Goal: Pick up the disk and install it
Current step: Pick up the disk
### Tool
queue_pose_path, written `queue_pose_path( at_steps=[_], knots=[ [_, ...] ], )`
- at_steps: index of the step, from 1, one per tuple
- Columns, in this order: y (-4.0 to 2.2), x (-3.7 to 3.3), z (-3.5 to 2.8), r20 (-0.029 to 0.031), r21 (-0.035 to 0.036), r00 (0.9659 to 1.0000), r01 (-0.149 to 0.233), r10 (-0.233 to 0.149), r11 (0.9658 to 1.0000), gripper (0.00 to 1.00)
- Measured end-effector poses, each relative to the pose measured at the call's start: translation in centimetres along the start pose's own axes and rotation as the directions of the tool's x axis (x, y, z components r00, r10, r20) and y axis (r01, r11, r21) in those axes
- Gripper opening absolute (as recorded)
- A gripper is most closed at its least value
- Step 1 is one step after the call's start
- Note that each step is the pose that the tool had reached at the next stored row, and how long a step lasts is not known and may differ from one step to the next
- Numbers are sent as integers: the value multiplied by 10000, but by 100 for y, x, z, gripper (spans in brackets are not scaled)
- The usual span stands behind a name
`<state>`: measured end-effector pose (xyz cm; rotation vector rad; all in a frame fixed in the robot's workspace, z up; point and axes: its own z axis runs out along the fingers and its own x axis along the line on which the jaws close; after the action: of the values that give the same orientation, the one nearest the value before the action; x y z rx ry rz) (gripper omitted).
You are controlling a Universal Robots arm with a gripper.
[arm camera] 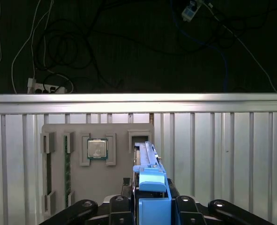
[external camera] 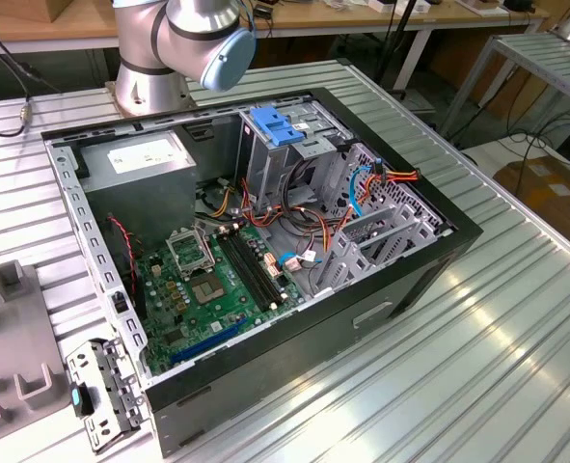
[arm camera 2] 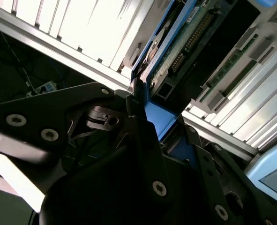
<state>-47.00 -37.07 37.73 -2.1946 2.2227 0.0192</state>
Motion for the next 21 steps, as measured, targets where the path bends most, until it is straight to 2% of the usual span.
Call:
queue_pose_path(
  at_steps=[7,12,15,21],
  knots=[
    [0,-1,-47,-1,-1,10000,0,0,10000,37],
    [-1,-3,-146,-7,-1,10000,1,-1,10000,37],
    [-1,-4,-178,-132,2,9999,0,0,10000,37],
    [-1,-5,-252,-151,3,9999,0,0,10000,37]
  ],
)
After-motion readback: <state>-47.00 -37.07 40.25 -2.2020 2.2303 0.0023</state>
